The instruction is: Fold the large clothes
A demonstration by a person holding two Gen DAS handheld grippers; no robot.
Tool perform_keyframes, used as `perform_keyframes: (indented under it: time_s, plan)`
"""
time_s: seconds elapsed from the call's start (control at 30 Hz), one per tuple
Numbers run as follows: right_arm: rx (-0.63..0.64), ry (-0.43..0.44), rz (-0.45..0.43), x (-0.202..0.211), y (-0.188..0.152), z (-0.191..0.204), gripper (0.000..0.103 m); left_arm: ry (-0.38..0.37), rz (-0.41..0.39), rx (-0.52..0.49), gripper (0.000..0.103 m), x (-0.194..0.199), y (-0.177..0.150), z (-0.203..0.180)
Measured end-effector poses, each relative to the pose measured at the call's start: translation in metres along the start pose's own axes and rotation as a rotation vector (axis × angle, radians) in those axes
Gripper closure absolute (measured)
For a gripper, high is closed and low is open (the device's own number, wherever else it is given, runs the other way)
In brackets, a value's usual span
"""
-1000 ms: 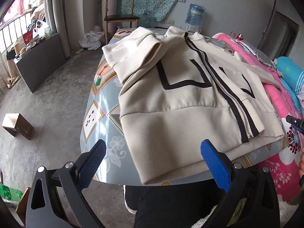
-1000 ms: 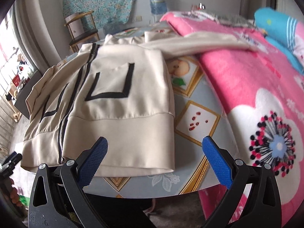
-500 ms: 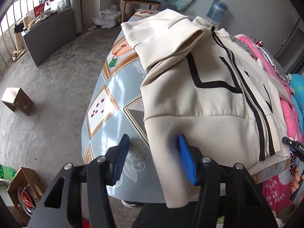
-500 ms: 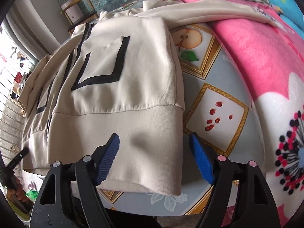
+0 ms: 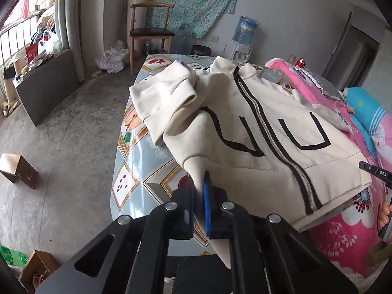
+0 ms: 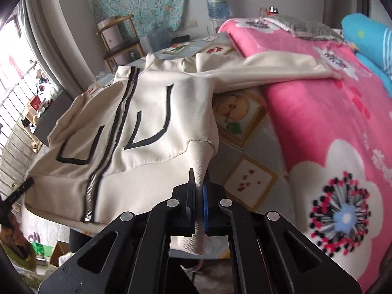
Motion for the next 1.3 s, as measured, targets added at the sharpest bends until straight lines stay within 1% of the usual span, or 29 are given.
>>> perform_keyframes:
  time_s: [0.03,0.07,0.13,0.17,0.2,0.27,0.3,0.37,0.4,0.43,0.47,0.53,0.57,0.6,0.67,0.73,0.8,0.87,0.9,0.93,0.97,1.03,1.07,1.13,1.17,1.23,1.3]
  plan:
    - [-0.009,-0.007,0.018,-0.003,-0.008,-0.003,0.099,0.016,0.018,-0.014,0.097,-0.002,-0.004,0.001]
    - [-0.033,-0.003,0.048,-0.011,-0.017,-0.007,0.099,0.036,0.059,-0.023,0.097,-0.009,-0.014,0.006]
    - [-0.106,0.026,0.141,-0.036,-0.047,-0.019,0.099,0.062,0.198,-0.023,0.097,-0.036,-0.043,0.018]
    - [-0.118,0.027,0.192,-0.05,-0.06,-0.022,0.098,0.071,0.242,-0.02,0.097,-0.046,-0.055,0.023]
    - [-0.116,0.003,0.216,-0.056,-0.069,-0.022,0.096,0.077,0.262,-0.019,0.096,-0.052,-0.063,0.025]
    - [-0.078,-0.057,0.208,-0.055,-0.07,-0.02,0.09,0.105,0.251,-0.05,0.091,-0.053,-0.067,0.027]
    - [-0.041,-0.087,0.184,-0.047,-0.066,-0.016,0.086,0.112,0.237,-0.063,0.089,-0.049,-0.066,0.026]
    - [0.017,-0.102,0.133,-0.032,-0.058,-0.008,0.073,0.109,0.193,-0.078,0.088,-0.036,-0.06,0.025]
    - [0.053,-0.097,0.105,-0.023,-0.052,-0.001,0.061,0.108,0.181,-0.084,0.088,-0.032,-0.058,0.025]
    - [0.082,-0.083,0.085,-0.017,-0.048,0.006,0.056,0.114,0.171,-0.09,0.088,-0.028,-0.056,0.026]
    - [0.124,-0.045,0.073,-0.013,-0.045,0.017,0.055,0.118,0.156,-0.102,0.088,-0.025,-0.054,0.024]
    - [0.218,0.057,0.062,-0.008,-0.041,0.047,0.051,0.087,0.138,-0.131,0.088,-0.021,-0.054,0.015]
    - [0.265,0.109,0.066,-0.008,-0.045,0.066,0.045,0.062,0.133,-0.146,0.088,-0.02,-0.054,0.007]
    - [0.323,0.153,0.076,-0.012,-0.05,0.086,0.044,0.043,0.13,-0.159,0.088,-0.019,-0.056,-0.001]
    - [0.417,0.18,0.104,-0.026,-0.056,0.113,0.043,0.007,0.137,-0.187,0.088,-0.028,-0.056,-0.018]
    - [0.47,0.189,0.123,-0.038,-0.057,0.13,0.043,-0.001,0.141,-0.197,0.088,-0.038,-0.053,-0.03]
    - [0.475,0.208,0.106,-0.049,-0.047,0.141,0.043,-0.027,0.12,-0.184,0.087,-0.048,-0.045,-0.04]
    - [0.448,0.225,0.078,-0.059,-0.031,0.149,0.043,-0.02,0.095,-0.181,0.082,-0.059,-0.034,-0.046]
    - [0.433,0.23,0.071,-0.062,-0.024,0.154,0.043,-0.015,0.094,-0.178,0.082,-0.067,-0.03,-0.048]
    - [0.412,0.257,0.063,-0.07,-0.015,0.159,0.043,-0.009,0.106,-0.176,0.082,-0.074,-0.029,-0.05]
    - [0.403,0.279,0.062,-0.075,-0.013,0.164,0.044,-0.003,0.134,-0.175,0.082,-0.084,-0.029,-0.051]
    - [0.426,0.262,0.084,-0.084,-0.014,0.177,0.046,0.015,0.189,-0.173,0.082,-0.097,-0.033,-0.049]
    - [0.453,0.251,0.105,-0.089,-0.018,0.181,0.046,0.011,0.203,-0.167,0.082,-0.098,-0.035,-0.045]
    - [0.486,0.262,0.16,-0.095,-0.03,0.188,0.046,-0.007,0.212,-0.139,0.082,-0.093,-0.033,-0.036]
    - [0.492,0.27,0.183,-0.096,-0.033,0.188,0.046,-0.014,0.205,-0.116,0.082,-0.089,-0.028,-0.03]
    - [0.483,0.282,0.196,-0.092,-0.029,0.187,0.044,-0.021,0.17,-0.07,0.081,-0.082,-0.01,-0.018]
    - [0.423,0.326,0.179,-0.089,-0.007,0.185,0.043,-0.004,0.104,-0.048,0.076,-0.078,0.017,-0.008]
Point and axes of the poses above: each gripper's, at about its wrist camera, not at the fingertips, and x roughly against the way its jaws point, z to its left, y to its top, the point moved 6 cm from there along -x, roughly the way its jaws point, and after that the axes turned 9 degrees about x, right-handed, at the moved point
